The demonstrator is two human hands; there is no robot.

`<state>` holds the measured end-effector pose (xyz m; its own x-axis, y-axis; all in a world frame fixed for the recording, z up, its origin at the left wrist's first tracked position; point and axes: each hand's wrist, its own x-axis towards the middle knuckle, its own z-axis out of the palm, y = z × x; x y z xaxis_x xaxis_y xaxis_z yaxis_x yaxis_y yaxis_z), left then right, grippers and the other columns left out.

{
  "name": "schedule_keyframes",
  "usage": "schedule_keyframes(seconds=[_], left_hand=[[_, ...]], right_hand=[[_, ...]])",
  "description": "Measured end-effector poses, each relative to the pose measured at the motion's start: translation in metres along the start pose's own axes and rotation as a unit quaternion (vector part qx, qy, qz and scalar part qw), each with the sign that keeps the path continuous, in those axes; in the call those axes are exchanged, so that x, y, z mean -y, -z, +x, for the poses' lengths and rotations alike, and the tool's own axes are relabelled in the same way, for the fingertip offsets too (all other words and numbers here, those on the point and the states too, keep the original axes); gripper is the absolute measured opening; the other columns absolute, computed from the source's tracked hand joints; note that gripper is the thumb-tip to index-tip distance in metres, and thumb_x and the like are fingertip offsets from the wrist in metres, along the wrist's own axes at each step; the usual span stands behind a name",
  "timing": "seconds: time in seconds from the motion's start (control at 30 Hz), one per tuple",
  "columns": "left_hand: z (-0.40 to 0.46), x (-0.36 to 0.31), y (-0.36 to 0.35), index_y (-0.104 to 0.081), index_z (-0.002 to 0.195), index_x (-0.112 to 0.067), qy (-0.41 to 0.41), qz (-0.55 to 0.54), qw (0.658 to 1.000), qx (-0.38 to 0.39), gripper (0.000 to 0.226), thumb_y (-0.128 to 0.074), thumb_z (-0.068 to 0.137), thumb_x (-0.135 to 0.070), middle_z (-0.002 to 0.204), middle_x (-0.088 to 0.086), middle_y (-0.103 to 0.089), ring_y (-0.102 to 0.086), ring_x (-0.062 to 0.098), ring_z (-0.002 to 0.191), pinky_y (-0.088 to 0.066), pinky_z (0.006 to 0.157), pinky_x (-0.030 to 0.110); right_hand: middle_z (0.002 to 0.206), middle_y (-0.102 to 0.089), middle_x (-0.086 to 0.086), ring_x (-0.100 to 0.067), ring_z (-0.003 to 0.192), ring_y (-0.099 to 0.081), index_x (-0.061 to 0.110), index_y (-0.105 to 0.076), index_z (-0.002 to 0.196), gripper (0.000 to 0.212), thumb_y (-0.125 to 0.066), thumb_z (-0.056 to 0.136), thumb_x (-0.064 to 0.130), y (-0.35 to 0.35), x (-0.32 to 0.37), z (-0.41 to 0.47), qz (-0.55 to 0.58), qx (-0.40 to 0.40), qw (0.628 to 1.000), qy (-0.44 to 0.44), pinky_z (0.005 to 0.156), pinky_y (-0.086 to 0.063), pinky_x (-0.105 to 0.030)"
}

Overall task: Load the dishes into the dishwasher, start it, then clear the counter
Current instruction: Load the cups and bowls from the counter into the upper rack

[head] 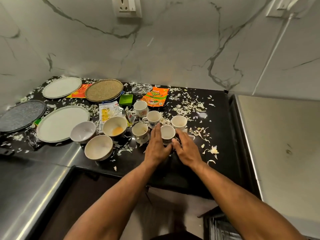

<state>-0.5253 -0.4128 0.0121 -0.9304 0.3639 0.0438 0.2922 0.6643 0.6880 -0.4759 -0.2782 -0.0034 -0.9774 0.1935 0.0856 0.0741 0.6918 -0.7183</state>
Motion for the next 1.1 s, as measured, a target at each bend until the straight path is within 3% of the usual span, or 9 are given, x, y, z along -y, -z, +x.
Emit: schedule_keyframes(seconds=[0.13, 0.23, 0.33, 0.6, 0.73, 0.87, 1.0, 1.1], left_hand=[[0.013, 0.002, -0.007, -0.011, 0.155, -0.016, 0.049, -0.054, 0.997, -0.005, 0.097, -0.068, 0.082, -0.043, 0.159, 0.005, -0.024, -0.025, 0.019, 0.145, -0.031, 0.113, 0.039], [0.018, 0.006, -0.014, -0.024, 0.150, -0.019, 0.058, -0.081, 0.995, -0.010, 0.095, -0.064, 0.074, -0.058, 0.146, 0.004, -0.045, -0.046, 0.020, 0.131, -0.043, 0.105, 0.041], [0.022, 0.008, -0.017, -0.035, 0.142, -0.019, 0.060, -0.104, 0.993, -0.017, 0.081, -0.073, 0.076, -0.047, 0.132, 0.001, -0.056, -0.055, 0.018, 0.119, -0.045, 0.095, 0.029], [0.014, 0.002, -0.014, -0.041, 0.134, -0.019, -0.018, -0.143, 0.989, -0.035, 0.079, -0.066, 0.069, -0.056, 0.118, -0.008, -0.057, -0.059, 0.009, 0.107, -0.048, 0.088, 0.026], [0.004, -0.007, -0.014, -0.041, 0.133, -0.018, -0.060, -0.158, 0.986, 0.001, 0.073, -0.066, 0.072, -0.050, 0.122, -0.003, -0.059, -0.060, 0.011, 0.107, -0.049, 0.090, 0.025], [-0.016, -0.016, -0.019, -0.041, 0.137, -0.013, -0.103, -0.163, 0.981, 0.017, 0.069, -0.075, 0.078, -0.027, 0.124, -0.005, -0.053, -0.054, 0.006, 0.110, -0.043, 0.093, 0.017], [-0.041, -0.017, -0.026, -0.043, 0.134, -0.012, -0.136, -0.186, 0.972, 0.054, 0.068, -0.073, 0.076, -0.030, 0.122, 0.000, -0.057, -0.057, 0.011, 0.109, -0.049, 0.094, 0.034], [-0.068, -0.024, -0.032, -0.040, 0.134, -0.013, -0.161, -0.190, 0.965, 0.085, 0.069, -0.072, 0.076, -0.031, 0.122, -0.003, -0.055, -0.055, 0.009, 0.108, -0.047, 0.094, 0.021]], right_hand=[[0.147, -0.045, -0.002, -0.015, 0.131, -0.044, 0.025, -0.036, 0.149, 0.068, -0.026, 0.090, 0.059, -0.011, -0.003, 0.012, 0.083, -0.029, 0.996, 0.010, 0.102, -0.038, -0.030], [0.144, -0.048, -0.003, -0.014, 0.130, -0.045, 0.024, -0.041, 0.146, 0.069, -0.025, 0.091, 0.061, -0.017, -0.004, 0.016, 0.119, -0.030, 0.992, 0.006, 0.101, -0.036, -0.025], [0.136, -0.053, -0.003, -0.014, 0.126, -0.048, 0.022, -0.049, 0.141, 0.069, -0.025, 0.090, 0.062, -0.021, -0.005, 0.022, 0.157, -0.042, 0.987, -0.010, 0.100, -0.037, -0.025], [0.119, -0.062, -0.001, -0.014, 0.112, -0.058, 0.016, -0.059, 0.125, 0.059, -0.036, 0.092, 0.059, -0.018, 0.001, 0.018, 0.247, -0.101, 0.964, -0.011, 0.095, -0.047, -0.036], [0.104, -0.064, 0.014, 0.008, 0.097, -0.059, 0.028, -0.058, 0.112, 0.041, -0.039, 0.091, 0.057, -0.010, 0.009, 0.004, 0.289, -0.121, 0.949, -0.041, 0.085, -0.046, -0.017], [0.104, -0.064, 0.013, 0.004, 0.096, -0.060, 0.034, -0.056, 0.109, 0.032, -0.037, 0.092, 0.054, -0.003, 0.014, -0.020, 0.304, -0.149, 0.939, -0.066, 0.084, -0.045, -0.015], [0.099, -0.067, 0.010, -0.001, 0.090, -0.062, 0.036, -0.061, 0.101, 0.027, -0.036, 0.096, 0.046, 0.003, 0.013, -0.056, 0.292, -0.191, 0.934, -0.073, 0.080, -0.047, -0.016], [0.097, -0.069, 0.008, -0.007, 0.090, -0.064, 0.033, -0.063, 0.103, 0.030, -0.036, 0.096, 0.045, 0.007, 0.011, -0.090, 0.293, -0.226, 0.925, -0.086, 0.082, -0.050, -0.023]])
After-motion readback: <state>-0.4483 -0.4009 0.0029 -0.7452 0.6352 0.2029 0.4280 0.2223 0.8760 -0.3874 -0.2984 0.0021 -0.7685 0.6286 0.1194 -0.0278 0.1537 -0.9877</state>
